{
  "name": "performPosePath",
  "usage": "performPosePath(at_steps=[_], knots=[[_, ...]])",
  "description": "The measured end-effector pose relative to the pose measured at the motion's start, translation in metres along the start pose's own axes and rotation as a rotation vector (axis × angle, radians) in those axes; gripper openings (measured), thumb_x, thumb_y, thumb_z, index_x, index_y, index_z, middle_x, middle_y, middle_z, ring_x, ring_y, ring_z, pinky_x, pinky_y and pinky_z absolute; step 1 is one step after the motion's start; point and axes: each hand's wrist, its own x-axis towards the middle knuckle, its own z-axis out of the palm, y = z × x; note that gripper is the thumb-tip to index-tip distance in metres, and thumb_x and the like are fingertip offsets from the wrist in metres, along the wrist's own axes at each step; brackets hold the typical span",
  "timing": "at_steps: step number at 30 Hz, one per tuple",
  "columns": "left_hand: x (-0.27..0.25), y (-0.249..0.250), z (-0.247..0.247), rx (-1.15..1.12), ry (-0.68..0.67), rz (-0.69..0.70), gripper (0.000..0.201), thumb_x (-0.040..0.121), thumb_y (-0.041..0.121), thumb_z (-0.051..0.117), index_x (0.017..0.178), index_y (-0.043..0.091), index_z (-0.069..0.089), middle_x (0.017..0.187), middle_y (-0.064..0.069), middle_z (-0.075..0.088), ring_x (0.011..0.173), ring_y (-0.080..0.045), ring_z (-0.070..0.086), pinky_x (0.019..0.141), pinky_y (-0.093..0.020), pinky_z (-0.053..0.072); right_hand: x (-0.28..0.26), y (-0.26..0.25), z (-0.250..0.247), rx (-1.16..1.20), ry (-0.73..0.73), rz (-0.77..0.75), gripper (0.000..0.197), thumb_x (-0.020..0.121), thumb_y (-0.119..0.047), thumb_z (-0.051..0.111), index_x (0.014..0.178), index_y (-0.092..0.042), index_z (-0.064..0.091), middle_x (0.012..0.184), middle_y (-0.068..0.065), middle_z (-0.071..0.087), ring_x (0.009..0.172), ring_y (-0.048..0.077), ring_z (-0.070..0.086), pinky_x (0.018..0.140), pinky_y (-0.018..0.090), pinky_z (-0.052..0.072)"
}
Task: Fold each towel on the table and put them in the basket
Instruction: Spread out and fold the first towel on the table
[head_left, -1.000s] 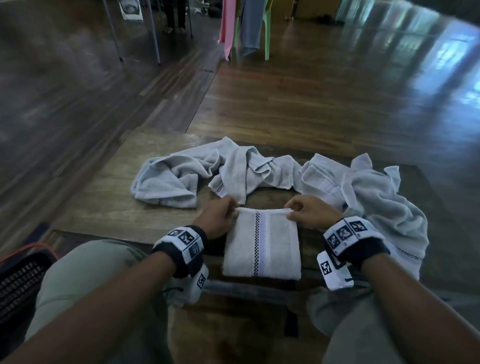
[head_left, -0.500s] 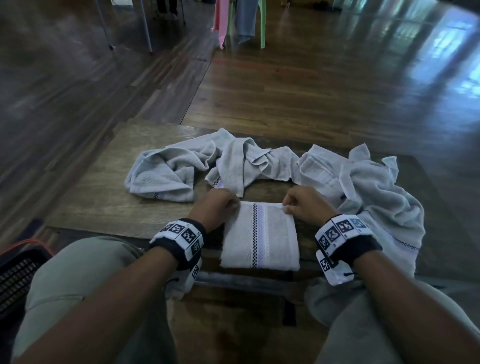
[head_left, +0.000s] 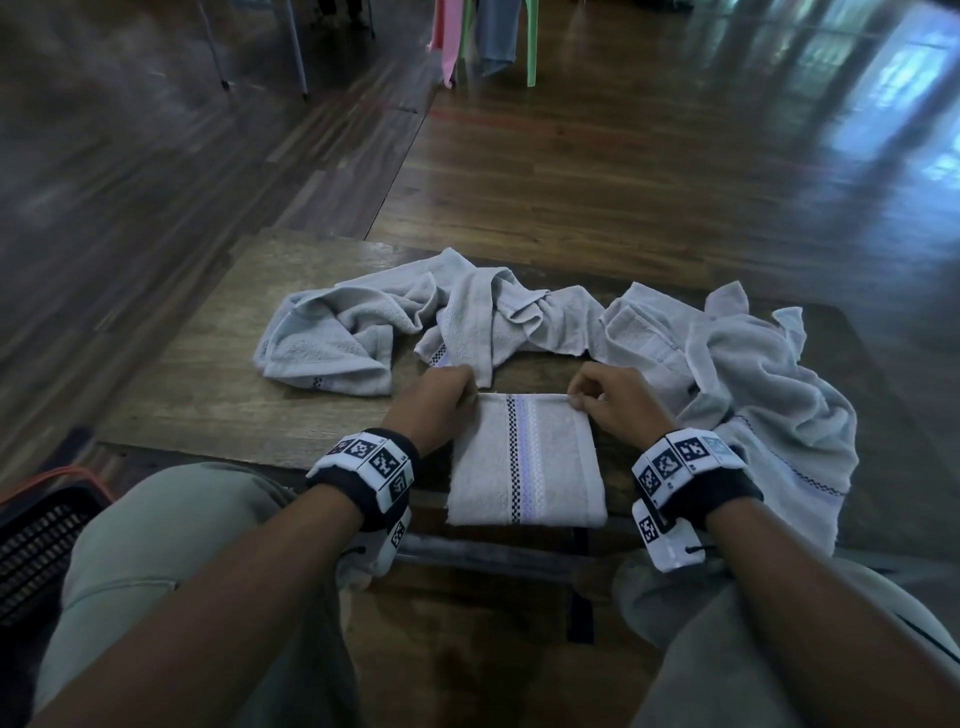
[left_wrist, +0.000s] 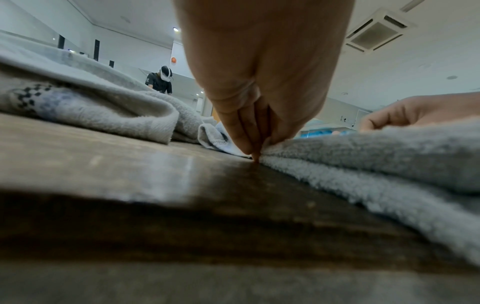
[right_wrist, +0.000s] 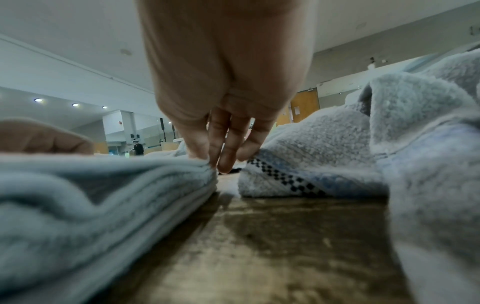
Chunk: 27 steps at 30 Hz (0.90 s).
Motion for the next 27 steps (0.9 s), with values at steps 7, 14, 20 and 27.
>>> performPosePath(at_steps=[7,14,20,27], knots=[[-0.001,0.005,-0.003,0.057,0.005,-0.039,0.008,0.089,0.015,0.051,0.095,0.016,0.057,0.09,-0.006,0.066,0.083,-0.026,0.061,0.07,-0.036,0.048,-0.011,-0.014,0.007,-0.35,0.099,-0.086,0.011,0.086,-0.021,0.062,0.09,-0.019,0.072,0.101,-0.001,0.062,0.094,0.019,0.057,0.078,0.035,0.046],[-0.028,0.031,-0.005,0.131,-0.013,0.08,0.028,0.091,0.011,0.045,0.114,0.017,0.059,0.116,-0.002,0.064,0.104,-0.018,0.058,0.093,-0.029,0.039,-0.044,-0.033,0.03,-0.531,-0.093,0.03,0.045,0.097,-0.038,0.031,0.133,-0.013,0.041,0.143,0.002,0.035,0.127,0.023,0.032,0.102,0.04,0.032],[-0.06,0.048,0.032,0.246,-0.229,-0.065,0.078,0.081,0.047,-0.008,0.151,0.015,0.003,0.16,-0.001,0.001,0.146,-0.014,-0.001,0.117,-0.045,0.006,-0.057,-0.029,0.053,-0.351,-0.104,0.152,0.059,0.097,-0.047,0.013,0.149,-0.02,0.012,0.159,0.0,0.002,0.145,0.021,0.005,0.116,0.041,0.009],[-0.057,0.039,0.042,0.23,-0.144,-0.136,0.066,0.091,0.044,0.008,0.151,0.017,0.0,0.159,0.003,-0.004,0.145,-0.01,-0.007,0.116,-0.051,-0.005,-0.062,-0.032,0.066,-0.337,-0.003,0.214,0.06,0.094,-0.044,0.01,0.15,-0.024,0.004,0.159,-0.007,-0.004,0.145,0.011,0.0,0.115,0.039,0.011]])
